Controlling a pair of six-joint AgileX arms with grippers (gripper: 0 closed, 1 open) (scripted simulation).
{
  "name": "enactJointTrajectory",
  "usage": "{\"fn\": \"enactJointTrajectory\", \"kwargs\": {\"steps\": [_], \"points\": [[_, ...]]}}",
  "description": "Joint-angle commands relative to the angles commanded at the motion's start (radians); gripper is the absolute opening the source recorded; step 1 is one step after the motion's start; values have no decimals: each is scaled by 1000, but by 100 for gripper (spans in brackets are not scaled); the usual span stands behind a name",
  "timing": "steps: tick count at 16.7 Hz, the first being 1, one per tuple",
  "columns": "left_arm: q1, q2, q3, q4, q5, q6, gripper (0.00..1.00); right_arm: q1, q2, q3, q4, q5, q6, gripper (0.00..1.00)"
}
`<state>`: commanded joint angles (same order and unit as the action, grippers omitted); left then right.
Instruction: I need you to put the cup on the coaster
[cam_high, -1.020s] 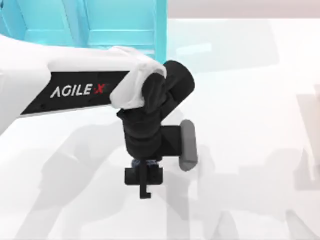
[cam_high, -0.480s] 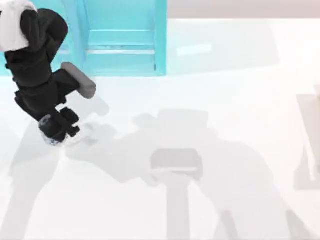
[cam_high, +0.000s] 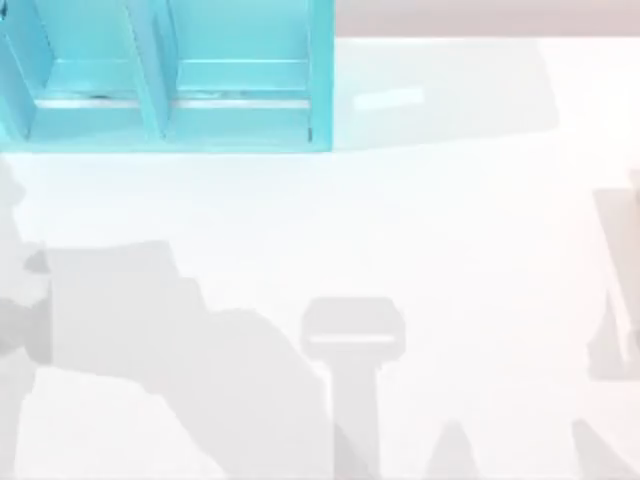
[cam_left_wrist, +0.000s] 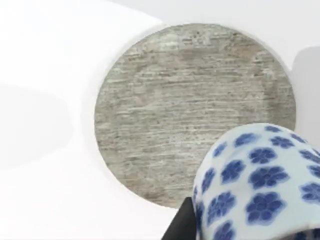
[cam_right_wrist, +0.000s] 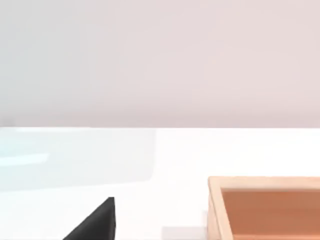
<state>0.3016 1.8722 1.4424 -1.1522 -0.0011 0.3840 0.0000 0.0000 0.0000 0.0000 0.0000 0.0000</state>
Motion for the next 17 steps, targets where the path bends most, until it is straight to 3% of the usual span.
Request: {"fn": "enactJointTrajectory", "kwargs": {"steps": [8,14,17], "points": [[31,0,-15,12,1,-18,0,0,0,0,0,0,0,100],[37,54,-152,217,1,-18,0,0,0,0,0,0,0,100],[38,60,-170,237,2,-19,0,0,0,0,0,0,0,100]]}}
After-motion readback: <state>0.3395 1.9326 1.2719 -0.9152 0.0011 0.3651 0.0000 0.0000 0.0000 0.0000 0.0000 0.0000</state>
